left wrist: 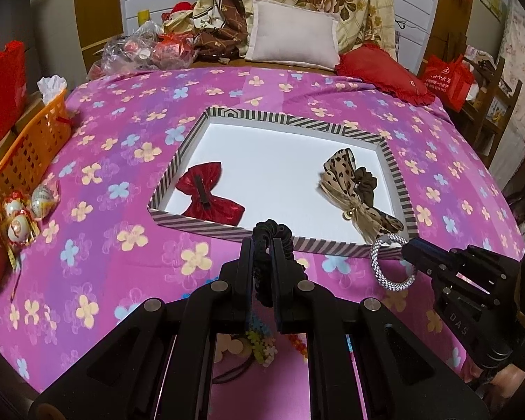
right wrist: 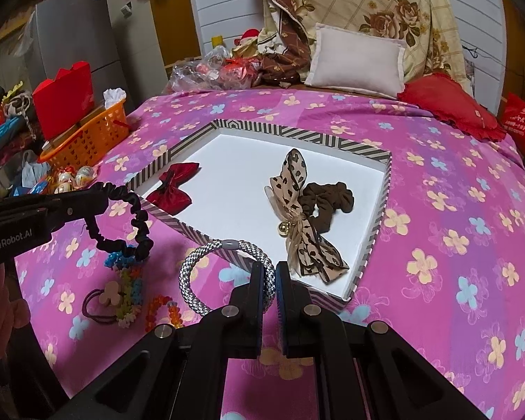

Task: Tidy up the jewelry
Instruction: 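Carry the black hair tie and the silver bangle over the white tray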

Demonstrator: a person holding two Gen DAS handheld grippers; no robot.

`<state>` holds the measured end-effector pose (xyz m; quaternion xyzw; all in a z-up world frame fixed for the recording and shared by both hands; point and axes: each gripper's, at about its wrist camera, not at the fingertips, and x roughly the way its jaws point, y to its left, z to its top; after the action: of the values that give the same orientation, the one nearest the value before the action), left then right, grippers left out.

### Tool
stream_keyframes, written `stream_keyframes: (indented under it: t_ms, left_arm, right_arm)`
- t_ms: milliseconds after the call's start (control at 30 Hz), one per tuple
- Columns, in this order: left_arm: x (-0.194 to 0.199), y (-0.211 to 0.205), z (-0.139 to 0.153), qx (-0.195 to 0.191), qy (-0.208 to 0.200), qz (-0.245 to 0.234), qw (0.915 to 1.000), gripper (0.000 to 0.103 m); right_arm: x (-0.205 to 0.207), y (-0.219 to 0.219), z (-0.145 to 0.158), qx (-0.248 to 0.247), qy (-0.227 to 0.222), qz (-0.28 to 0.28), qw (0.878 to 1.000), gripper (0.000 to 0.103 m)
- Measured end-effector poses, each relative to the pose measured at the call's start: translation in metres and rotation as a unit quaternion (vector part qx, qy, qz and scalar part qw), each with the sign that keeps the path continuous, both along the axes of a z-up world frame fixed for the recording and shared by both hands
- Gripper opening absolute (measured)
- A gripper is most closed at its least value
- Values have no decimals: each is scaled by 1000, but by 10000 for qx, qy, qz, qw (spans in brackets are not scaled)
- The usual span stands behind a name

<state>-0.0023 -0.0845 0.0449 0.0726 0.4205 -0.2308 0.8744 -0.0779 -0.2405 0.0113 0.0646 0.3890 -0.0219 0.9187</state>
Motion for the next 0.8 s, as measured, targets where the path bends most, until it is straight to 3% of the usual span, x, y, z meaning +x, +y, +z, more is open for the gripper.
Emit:
stream_keyframes:
  t_ms: [500,800]
  left_arm:
    - [42,-14,12,-136,76,109,9998,8]
    - [85,-25,-12,-364,454,324,9978,8]
  right_arm:
    - [30,-10,4,122,-12,-55,9999,6]
    - [71,-12,-10,150,191,-67,9997,6]
